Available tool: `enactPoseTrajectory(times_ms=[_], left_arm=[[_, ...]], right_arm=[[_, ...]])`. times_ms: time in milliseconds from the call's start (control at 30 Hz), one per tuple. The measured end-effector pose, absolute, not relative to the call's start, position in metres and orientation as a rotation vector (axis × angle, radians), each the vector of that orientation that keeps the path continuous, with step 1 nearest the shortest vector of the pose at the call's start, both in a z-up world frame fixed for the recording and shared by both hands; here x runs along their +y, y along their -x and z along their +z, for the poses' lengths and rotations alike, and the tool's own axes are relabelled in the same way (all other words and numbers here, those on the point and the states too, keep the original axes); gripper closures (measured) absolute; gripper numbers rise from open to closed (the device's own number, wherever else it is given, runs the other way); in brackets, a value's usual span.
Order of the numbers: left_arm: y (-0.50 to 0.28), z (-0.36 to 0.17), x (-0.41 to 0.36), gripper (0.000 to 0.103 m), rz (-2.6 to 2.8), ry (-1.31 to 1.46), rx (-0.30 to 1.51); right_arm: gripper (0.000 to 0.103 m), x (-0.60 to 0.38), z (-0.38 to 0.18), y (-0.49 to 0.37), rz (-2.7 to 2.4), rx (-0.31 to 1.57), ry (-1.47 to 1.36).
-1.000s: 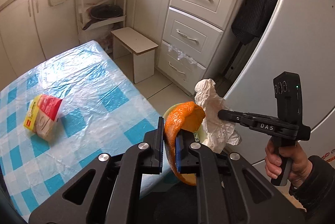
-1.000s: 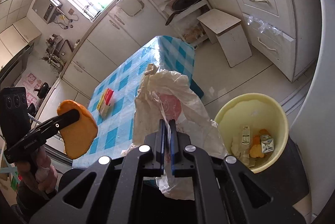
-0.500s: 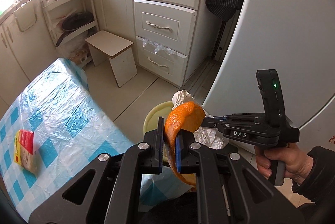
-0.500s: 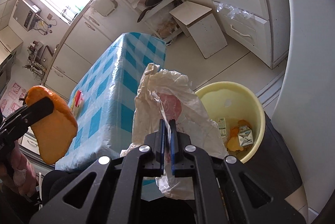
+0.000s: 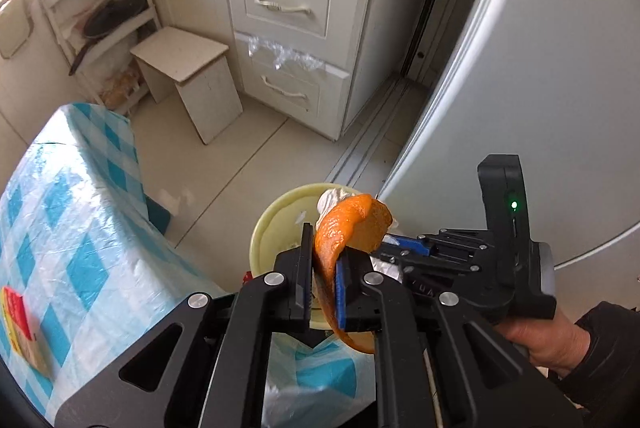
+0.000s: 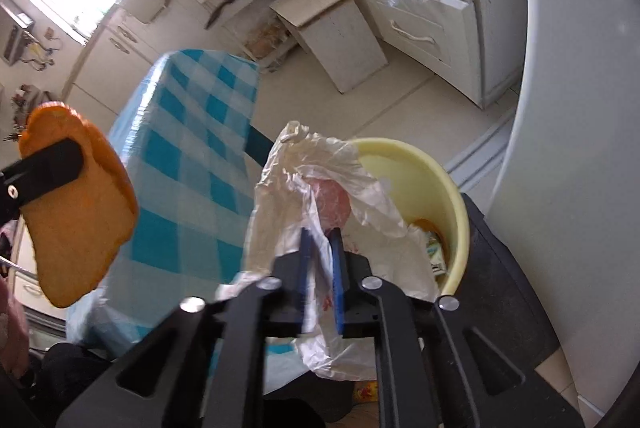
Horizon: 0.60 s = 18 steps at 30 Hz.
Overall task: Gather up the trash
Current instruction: 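Carry peel and bag to the yellow bucket and open both grippers, then move the left gripper back over the yellow-and-red tape package on the table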
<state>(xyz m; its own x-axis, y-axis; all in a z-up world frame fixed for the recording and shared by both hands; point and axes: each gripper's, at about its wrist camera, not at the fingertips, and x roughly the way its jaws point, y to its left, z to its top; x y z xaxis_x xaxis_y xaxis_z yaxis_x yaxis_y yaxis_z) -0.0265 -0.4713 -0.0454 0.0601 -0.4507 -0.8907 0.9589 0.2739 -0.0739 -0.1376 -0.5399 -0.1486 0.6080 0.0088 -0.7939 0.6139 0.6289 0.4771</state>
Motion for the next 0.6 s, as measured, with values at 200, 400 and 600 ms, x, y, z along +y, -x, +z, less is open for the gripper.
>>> enactPoseTrajectory(times_ms=[200, 400, 600], left_arm=[[0.023, -0.068, -0.48, 0.081, -1.131, -0.683, 1.045], [0.009, -0.037, -0.444, 0.053, -1.105, -0.581, 0.975], [-0.037, 0.006, -0.356, 0.035, -0.986, -0.367, 0.883]], right_arm=[[0.053, -0.543, -0.161, 0.147, -0.443, 0.902, -0.841], [0.05, -0.543, -0.15, 0.175, -0.48, 0.874, -0.841], [0.047, -0.534, -0.117, 0.187, -0.483, 0.819, -0.79]])
